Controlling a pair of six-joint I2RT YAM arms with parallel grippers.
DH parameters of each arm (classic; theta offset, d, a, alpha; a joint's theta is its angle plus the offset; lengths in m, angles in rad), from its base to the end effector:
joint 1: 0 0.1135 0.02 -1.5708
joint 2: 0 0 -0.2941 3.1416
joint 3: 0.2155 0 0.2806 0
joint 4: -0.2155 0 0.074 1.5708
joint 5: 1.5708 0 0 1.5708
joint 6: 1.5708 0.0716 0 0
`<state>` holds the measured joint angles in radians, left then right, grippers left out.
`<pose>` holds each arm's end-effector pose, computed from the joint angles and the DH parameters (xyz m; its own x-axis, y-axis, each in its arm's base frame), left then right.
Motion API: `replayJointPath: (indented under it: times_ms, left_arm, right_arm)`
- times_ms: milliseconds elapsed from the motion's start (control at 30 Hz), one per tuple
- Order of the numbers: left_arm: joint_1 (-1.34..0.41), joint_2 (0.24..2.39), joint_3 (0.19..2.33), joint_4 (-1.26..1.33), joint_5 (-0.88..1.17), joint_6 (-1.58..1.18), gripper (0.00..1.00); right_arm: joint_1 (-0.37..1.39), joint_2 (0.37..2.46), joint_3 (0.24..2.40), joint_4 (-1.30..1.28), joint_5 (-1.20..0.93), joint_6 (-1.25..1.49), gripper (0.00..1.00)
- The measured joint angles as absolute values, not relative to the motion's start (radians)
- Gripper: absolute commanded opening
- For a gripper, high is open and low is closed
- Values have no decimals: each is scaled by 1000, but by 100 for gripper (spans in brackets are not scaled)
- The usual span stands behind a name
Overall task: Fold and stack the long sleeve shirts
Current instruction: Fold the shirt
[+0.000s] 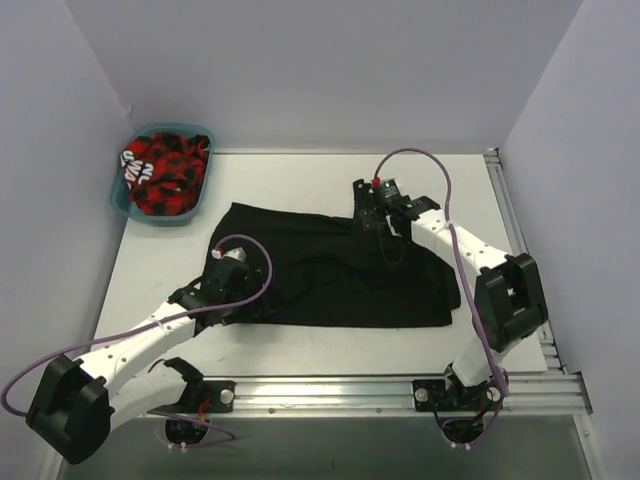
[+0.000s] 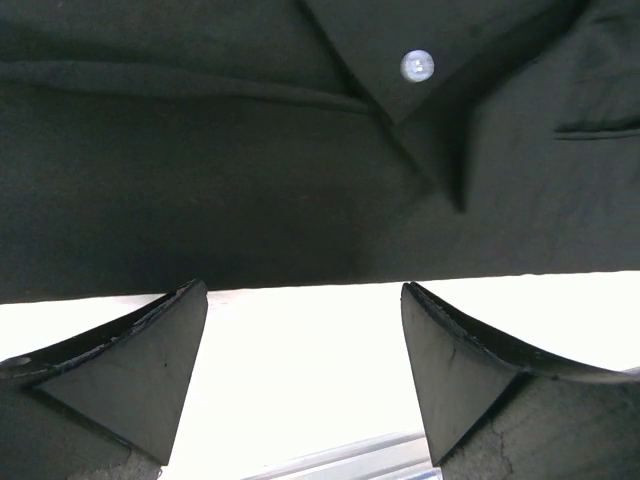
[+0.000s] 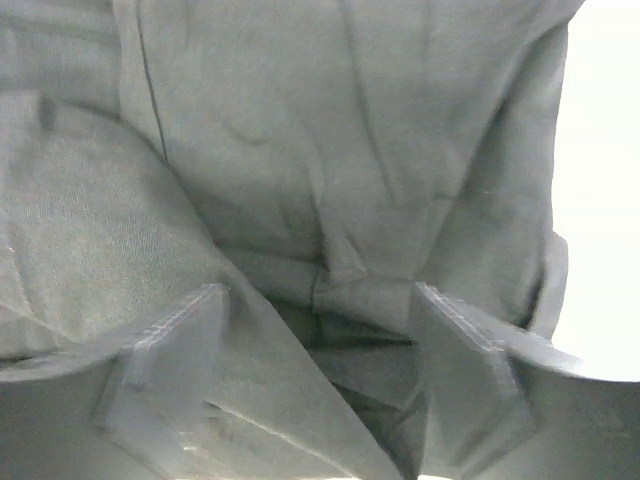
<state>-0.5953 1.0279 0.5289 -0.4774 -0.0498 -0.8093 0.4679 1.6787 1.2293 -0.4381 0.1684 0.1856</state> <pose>0.1833 -0.1198 0.1663 -0.8620 -0.2893 -0.4163 -0.1260 0.9177 -0.3769 0.3766 0.1769 0.2287 -0.7449 -0.1726 -0.6445 -0.2164 0.9762 -0.0112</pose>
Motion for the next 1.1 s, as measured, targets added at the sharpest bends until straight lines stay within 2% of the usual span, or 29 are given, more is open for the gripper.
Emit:
replayJointPath:
  times_ms: [100,233,367,467,633,900,1000,1100]
  left_arm:
    - [-595,1022,554,-480,-49,-826,89]
    - [-595,1023,601,-458,-68,-865,88]
    - [-597,1059,622,-398,-98,-946,88]
    - [-613,1119,622,-345,-120,-1018,88]
    - [-667,1236,626,-283,-162,-1110,88]
    - [-741,1353,654,-225,-234,-1194,80]
    - [-754,1394,668,-210,-252,-1208,73]
    - [-762,1419,670,-195,-266,-1220,62]
  right_arm:
    - [468,1626,1228,-440,201,216,88]
    - [468,1456,1172,-432,200,273,89]
    - [468,1219,1016,-401,166,357,89]
    - [471,1098,893,-385,132,421,99]
    - [472,964,722,-358,85,505,100]
    - [472,879,661,-312,60,560,100]
    - [472,879,642,-292,53,573,100]
    - [472,877,621,-284,44,579,100]
